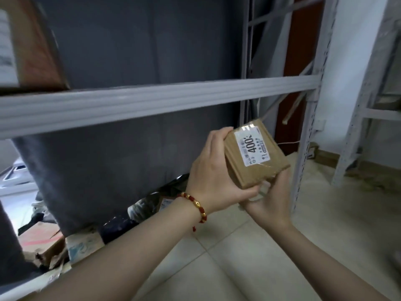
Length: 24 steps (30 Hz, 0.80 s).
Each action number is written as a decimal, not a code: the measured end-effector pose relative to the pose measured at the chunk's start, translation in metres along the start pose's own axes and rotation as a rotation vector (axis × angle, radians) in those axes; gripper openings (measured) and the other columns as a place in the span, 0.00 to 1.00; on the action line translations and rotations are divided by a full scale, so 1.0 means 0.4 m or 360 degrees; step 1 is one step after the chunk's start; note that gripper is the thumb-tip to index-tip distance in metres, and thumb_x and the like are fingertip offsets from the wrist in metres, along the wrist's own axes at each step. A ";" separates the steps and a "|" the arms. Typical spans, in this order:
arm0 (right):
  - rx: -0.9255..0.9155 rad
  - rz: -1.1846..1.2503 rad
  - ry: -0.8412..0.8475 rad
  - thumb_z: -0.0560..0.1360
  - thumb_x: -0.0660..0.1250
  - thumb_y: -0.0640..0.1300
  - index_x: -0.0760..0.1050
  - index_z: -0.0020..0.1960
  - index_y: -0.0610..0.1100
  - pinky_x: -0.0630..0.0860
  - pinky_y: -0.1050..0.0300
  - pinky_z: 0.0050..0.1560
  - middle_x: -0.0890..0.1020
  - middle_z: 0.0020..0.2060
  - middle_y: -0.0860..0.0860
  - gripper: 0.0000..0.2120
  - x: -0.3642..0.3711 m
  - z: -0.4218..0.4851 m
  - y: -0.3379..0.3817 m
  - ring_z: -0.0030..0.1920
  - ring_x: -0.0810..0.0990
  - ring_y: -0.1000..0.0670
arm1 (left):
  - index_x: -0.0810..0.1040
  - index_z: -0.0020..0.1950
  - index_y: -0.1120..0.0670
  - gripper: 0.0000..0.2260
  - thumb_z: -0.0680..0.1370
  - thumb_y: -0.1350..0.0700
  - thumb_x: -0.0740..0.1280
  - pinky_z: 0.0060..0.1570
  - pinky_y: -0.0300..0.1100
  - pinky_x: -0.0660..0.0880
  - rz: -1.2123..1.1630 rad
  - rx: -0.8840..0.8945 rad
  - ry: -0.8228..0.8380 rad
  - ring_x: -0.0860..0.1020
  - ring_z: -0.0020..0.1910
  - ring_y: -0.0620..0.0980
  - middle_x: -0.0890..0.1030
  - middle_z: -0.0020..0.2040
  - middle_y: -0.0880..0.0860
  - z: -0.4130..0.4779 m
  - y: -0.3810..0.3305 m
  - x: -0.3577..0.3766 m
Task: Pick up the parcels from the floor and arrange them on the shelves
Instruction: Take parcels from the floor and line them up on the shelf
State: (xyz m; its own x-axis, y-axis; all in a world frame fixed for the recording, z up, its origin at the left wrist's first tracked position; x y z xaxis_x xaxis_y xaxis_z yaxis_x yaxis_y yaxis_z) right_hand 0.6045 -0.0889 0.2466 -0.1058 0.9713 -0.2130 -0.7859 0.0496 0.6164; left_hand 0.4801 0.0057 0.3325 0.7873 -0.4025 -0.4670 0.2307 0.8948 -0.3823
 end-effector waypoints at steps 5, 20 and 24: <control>0.0006 0.0158 -0.0172 0.65 0.79 0.35 0.60 0.59 0.66 0.61 0.84 0.55 0.68 0.70 0.36 0.40 -0.051 0.105 0.114 0.56 0.67 0.76 | 0.64 0.71 0.57 0.44 0.61 0.39 0.76 0.53 0.46 0.79 0.0087 0.0295 -0.0113 0.74 0.60 0.46 0.72 0.63 0.51 0.108 -0.136 -0.073; -0.0766 0.0357 -0.0080 0.69 0.68 0.59 0.60 0.72 0.35 0.72 0.43 0.64 0.65 0.68 0.42 0.42 -0.072 0.352 0.479 0.70 0.67 0.44 | 0.60 0.74 0.47 0.40 0.66 0.53 0.76 0.44 0.48 0.78 0.0955 0.0564 0.0128 0.66 0.67 0.48 0.64 0.68 0.48 0.394 -0.252 -0.365; -0.0662 0.0459 -0.0066 0.69 0.69 0.59 0.57 0.76 0.43 0.75 0.58 0.59 0.63 0.71 0.49 0.42 0.009 0.375 0.546 0.66 0.70 0.54 | 0.55 0.75 0.45 0.44 0.67 0.56 0.77 0.43 0.43 0.77 0.1531 0.0470 0.0462 0.65 0.69 0.48 0.58 0.74 0.46 0.389 -0.167 -0.451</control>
State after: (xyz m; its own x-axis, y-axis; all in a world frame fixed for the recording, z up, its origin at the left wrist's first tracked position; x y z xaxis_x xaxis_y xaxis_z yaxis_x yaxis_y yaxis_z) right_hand 0.5240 -0.0397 0.4942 -0.3365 0.9407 -0.0431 -0.9053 -0.3105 0.2898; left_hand 0.4115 0.0488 0.5664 0.5541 0.5083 -0.6592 -0.2592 0.8579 0.4436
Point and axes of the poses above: each hand's wrist, its own z-axis towards the middle knuckle, its own x-axis out of the palm, y = z × x, the point moved 8 cm from there along z, towards the middle knuckle
